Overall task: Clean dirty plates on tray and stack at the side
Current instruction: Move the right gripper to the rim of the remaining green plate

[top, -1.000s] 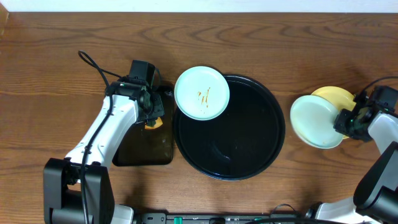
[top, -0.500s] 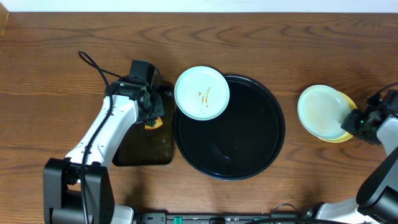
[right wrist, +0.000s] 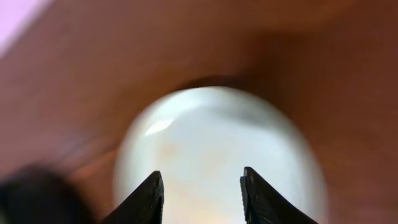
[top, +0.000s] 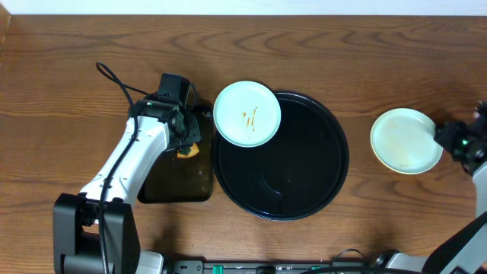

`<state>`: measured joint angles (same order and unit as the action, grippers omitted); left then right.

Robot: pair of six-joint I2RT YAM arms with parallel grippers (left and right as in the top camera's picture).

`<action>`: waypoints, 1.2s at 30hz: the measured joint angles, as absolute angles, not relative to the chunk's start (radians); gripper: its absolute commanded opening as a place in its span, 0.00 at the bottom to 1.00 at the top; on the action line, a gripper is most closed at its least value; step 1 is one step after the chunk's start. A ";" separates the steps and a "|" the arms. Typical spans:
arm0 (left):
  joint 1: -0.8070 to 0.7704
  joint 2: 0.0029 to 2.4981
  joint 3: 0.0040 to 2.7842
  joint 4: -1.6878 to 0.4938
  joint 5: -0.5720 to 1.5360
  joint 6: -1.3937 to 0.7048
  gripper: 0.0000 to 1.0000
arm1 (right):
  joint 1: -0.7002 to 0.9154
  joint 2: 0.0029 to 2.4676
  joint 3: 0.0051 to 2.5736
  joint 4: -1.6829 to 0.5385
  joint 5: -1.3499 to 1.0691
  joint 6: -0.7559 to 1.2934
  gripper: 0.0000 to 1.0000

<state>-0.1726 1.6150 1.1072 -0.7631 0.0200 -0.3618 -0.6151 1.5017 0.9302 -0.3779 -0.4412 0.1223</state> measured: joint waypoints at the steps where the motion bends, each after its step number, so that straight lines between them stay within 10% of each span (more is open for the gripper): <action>1: -0.173 1.615 1.107 -0.763 0.020 -0.362 0.07 | -0.595 1.495 0.930 -0.384 -0.478 0.118 0.41; 18: -0.173 1.615 1.107 -0.763 0.020 -0.362 0.08 | 0.171 1.545 0.930 -0.224 -0.470 0.048 0.49; 36: -0.173 1.615 1.107 -0.764 0.020 -0.362 0.08 | 0.389 1.918 0.931 0.254 -0.220 0.218 0.50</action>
